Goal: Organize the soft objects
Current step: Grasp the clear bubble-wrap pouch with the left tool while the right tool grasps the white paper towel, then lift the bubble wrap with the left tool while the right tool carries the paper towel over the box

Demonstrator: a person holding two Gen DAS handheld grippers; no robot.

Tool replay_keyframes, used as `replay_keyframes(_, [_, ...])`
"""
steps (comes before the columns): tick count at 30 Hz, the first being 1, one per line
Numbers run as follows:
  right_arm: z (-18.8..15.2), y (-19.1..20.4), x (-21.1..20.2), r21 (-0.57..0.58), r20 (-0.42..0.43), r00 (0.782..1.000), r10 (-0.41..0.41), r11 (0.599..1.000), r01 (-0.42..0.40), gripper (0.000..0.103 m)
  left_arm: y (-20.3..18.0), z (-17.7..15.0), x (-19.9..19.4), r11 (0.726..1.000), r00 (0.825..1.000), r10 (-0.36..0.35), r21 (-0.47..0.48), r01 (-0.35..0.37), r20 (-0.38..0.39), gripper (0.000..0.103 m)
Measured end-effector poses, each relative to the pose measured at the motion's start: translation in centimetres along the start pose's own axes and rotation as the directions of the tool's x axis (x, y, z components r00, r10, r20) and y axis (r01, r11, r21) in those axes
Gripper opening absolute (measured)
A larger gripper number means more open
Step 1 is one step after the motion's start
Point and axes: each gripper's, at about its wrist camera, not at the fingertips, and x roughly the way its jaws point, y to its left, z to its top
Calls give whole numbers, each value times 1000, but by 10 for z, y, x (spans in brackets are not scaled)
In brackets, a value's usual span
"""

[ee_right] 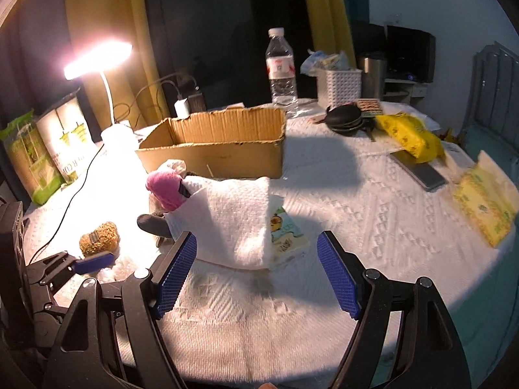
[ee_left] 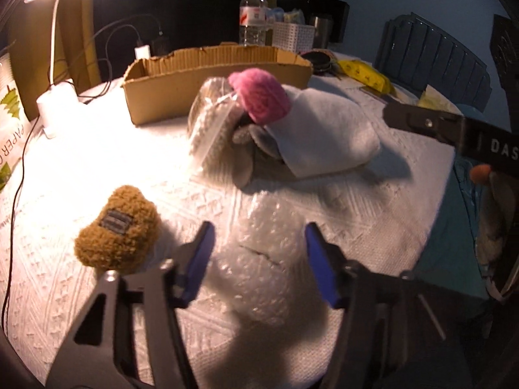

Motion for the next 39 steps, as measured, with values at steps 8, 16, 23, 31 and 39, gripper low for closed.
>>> replay_keyframes(8, [0,-2,38,19,-60,998,3,1000,-2,76,11,3,-2,999,999,-47,-4,47,13,47])
replay_keyframes(16, [-2,7,50,-28,-92,995,24,999,-26,38,22,15,-19,998,996,-55,-20,56,69,47])
replay_keyframes(23, [5,10,28,-63,-16,998,63,996,-64,5,28,30,-38,999,990,-45,-22,48,131,47])
replay_keyframes(31, [40,12,-14,-112,126,990,69,992,-55,4,37,59,-63,1000,972,-19,-19,24,232,47])
replay_keyframes(39, [80,-1,-40,-107,243,965,101,991,-77,5,51,88,-75,999,959,38,-33,-30,282,47])
